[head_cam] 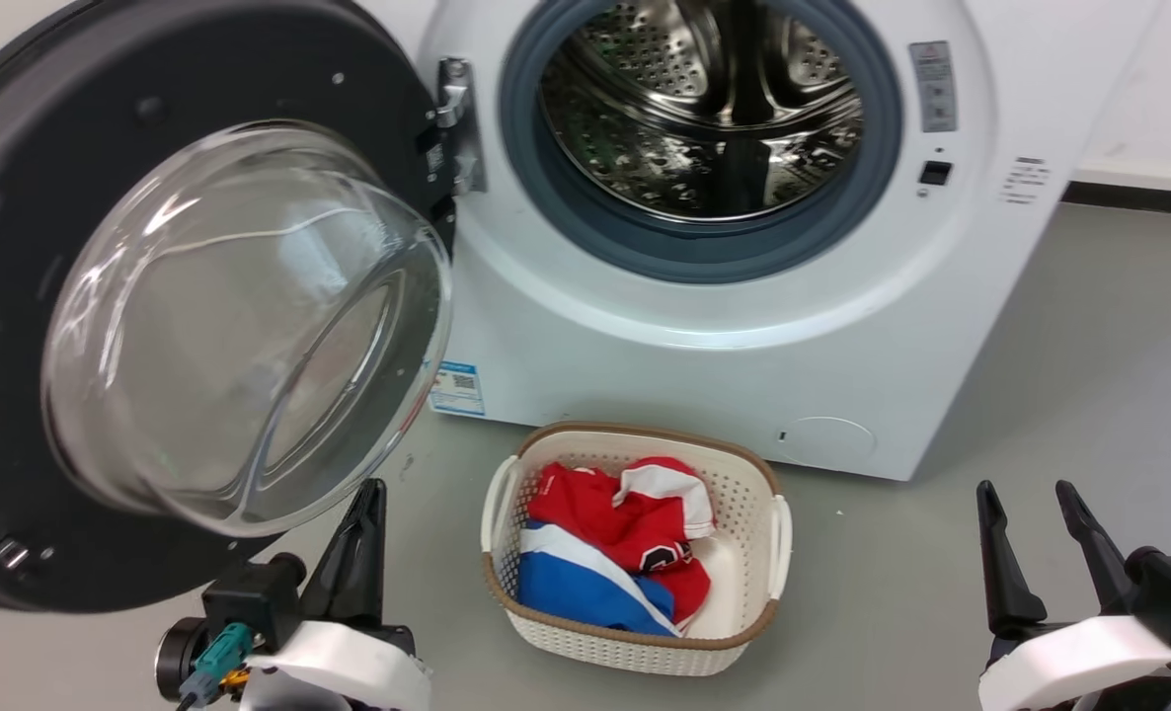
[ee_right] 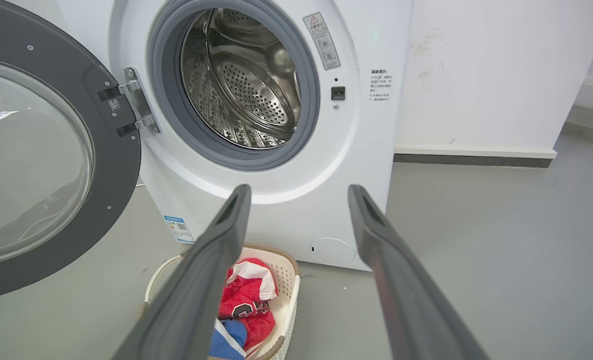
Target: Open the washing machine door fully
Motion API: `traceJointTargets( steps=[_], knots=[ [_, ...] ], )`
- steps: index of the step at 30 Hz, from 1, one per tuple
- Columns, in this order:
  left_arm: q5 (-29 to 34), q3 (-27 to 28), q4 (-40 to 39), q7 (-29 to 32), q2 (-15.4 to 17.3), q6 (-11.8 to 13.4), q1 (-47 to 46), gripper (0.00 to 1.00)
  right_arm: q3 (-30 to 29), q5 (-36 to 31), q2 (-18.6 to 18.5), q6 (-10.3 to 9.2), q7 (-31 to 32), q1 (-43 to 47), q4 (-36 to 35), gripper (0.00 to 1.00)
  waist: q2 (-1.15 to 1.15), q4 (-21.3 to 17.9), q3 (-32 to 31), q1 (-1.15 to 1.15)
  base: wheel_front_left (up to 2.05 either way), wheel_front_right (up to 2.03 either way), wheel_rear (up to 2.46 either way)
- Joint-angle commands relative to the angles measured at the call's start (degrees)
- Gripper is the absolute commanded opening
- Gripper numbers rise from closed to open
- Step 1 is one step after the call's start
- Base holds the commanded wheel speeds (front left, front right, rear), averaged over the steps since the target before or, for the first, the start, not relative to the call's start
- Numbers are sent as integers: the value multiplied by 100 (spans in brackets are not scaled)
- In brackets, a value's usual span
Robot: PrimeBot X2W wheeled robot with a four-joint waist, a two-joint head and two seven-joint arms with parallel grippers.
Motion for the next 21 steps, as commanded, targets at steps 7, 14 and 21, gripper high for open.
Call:
traceJointTargets(
  steps=[7, 14, 21],
  knots=[
    [144, -84, 322, -18, 89, 29, -230, 100, 100, -182, 8, -2, 59, 40, -83, 100, 0, -607, -46, 0, 0, 0, 0],
    [221, -24, 535, -104, 146, 169, -318, 100, 222, -307, 7, -2, 122, 82, -179, 100, 0, -1000, -81, 0, 0, 0, 0],
    [148, 56, 693, -175, 160, 235, -253, 100, 319, -389, 8, -2, 165, 147, -273, 100, 0, -1188, -107, 0, 0, 0, 0]
  ],
)
